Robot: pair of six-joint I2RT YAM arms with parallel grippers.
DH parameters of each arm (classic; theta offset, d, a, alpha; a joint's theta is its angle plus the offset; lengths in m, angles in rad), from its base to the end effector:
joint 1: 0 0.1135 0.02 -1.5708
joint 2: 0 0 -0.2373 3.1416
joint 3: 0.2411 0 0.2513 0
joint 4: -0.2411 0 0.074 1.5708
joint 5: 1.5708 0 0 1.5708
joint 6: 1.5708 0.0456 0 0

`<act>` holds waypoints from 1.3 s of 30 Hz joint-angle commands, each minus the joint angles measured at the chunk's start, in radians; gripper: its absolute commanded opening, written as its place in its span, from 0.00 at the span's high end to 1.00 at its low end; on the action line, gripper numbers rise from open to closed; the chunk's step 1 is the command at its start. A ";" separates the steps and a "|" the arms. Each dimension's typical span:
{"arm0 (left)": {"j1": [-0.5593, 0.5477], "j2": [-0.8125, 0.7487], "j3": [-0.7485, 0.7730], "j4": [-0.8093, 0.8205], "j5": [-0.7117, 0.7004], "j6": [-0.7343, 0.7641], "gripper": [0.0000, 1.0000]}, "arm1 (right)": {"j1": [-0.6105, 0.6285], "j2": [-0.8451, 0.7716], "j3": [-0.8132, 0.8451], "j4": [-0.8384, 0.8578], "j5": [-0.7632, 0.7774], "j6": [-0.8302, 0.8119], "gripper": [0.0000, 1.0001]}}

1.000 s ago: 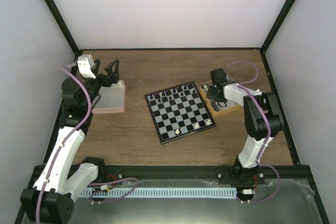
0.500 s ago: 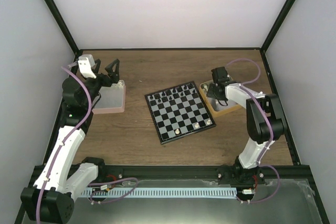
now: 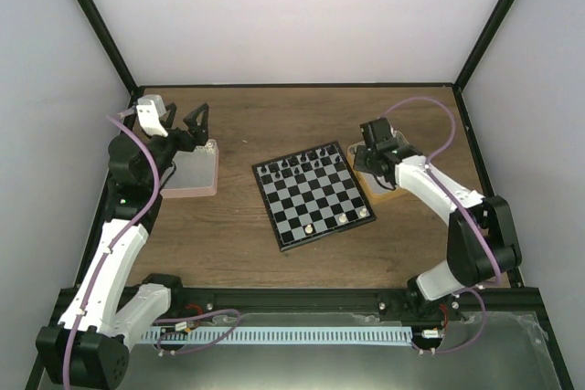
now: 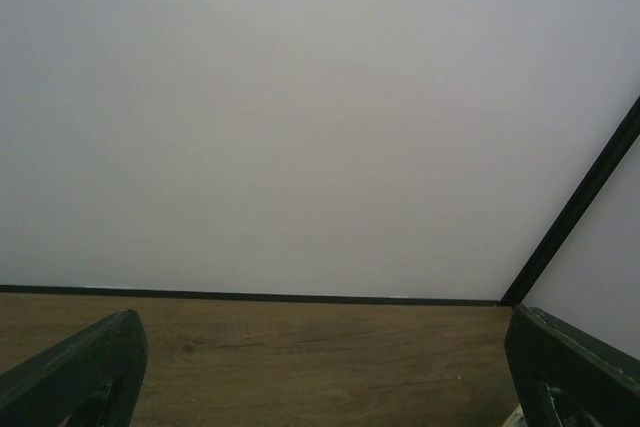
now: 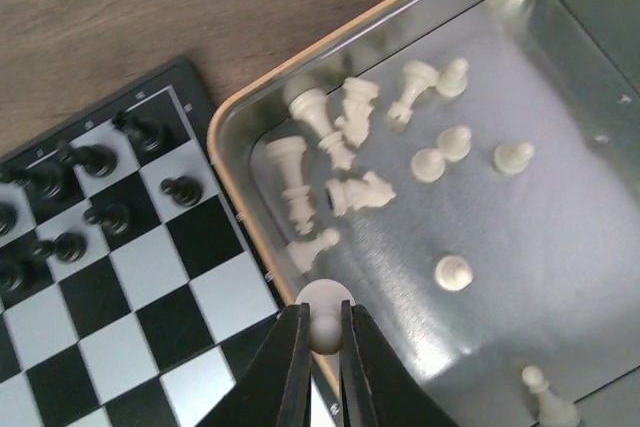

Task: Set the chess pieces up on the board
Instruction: Pick up the chess piece from the storage box, then place the chess piece on the chessboard.

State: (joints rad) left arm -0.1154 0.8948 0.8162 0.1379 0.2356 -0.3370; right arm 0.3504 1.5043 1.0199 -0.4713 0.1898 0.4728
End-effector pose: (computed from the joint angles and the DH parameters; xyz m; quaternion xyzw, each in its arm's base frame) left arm 0.2348 -0.0379 0.3463 0.0097 0.6864 -0.2406 0.6862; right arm 0.3004 0.1006 0.1927 0.0867 0.9453 0.0378 0.3123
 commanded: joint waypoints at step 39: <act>0.006 0.009 0.011 0.017 0.027 -0.002 0.00 | 0.284 0.139 -0.021 -0.054 0.031 0.107 0.79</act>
State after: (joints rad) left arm -0.1154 0.9077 0.8162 0.1379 0.2527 -0.3378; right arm 0.6254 1.6196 0.9535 -0.5312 0.1886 0.5804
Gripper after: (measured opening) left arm 0.998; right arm 0.219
